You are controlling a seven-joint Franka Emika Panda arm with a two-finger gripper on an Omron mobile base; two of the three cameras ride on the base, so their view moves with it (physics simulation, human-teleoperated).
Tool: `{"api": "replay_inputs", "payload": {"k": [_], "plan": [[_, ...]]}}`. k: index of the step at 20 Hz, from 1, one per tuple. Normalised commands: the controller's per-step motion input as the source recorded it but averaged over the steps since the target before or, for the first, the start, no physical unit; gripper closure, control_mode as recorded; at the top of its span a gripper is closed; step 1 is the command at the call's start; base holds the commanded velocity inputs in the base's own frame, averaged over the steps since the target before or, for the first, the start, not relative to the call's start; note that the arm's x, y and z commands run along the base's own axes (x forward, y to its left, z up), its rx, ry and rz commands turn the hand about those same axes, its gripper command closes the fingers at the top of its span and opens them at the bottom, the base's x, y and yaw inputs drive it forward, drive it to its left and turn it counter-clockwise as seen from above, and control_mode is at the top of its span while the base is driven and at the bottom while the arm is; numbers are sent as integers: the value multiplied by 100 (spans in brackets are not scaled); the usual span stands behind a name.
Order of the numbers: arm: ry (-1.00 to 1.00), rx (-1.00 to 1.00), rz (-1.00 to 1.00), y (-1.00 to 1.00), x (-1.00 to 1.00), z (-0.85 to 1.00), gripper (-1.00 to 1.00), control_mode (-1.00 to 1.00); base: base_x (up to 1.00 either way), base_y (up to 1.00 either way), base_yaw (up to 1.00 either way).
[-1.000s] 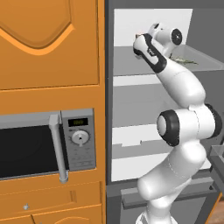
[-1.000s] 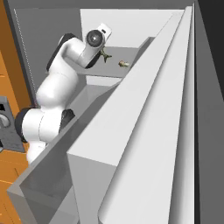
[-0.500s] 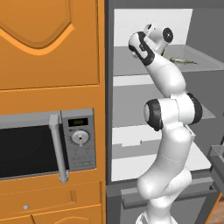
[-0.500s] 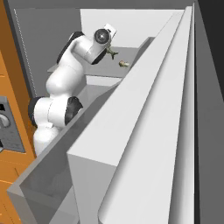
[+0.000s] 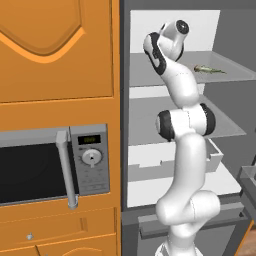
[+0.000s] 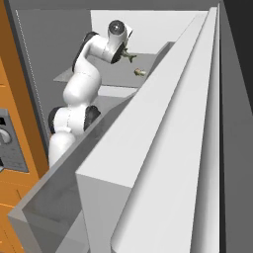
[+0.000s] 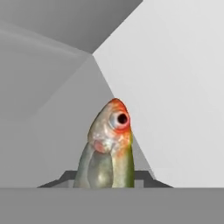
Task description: Place the fish on the counter behind the older fish on the same shelf of the fridge to maintain FIFO order. Close the fridge door when finished.
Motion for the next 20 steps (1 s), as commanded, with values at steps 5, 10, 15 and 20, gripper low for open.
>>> {"api": "replay_inputs", "payload": {"k": [5,10,15,20], "plan": [[0,-6,0,16,0,-30,-100,-100,0,0,0],[0,-2,0,8,0,-9,-100,-100,0,0,0],[-2,-1,0,0,-10,0,-100,-100,0,0,0],[-19,-1,0,10,-43,-19,-100,-100,0,0,0]]}}
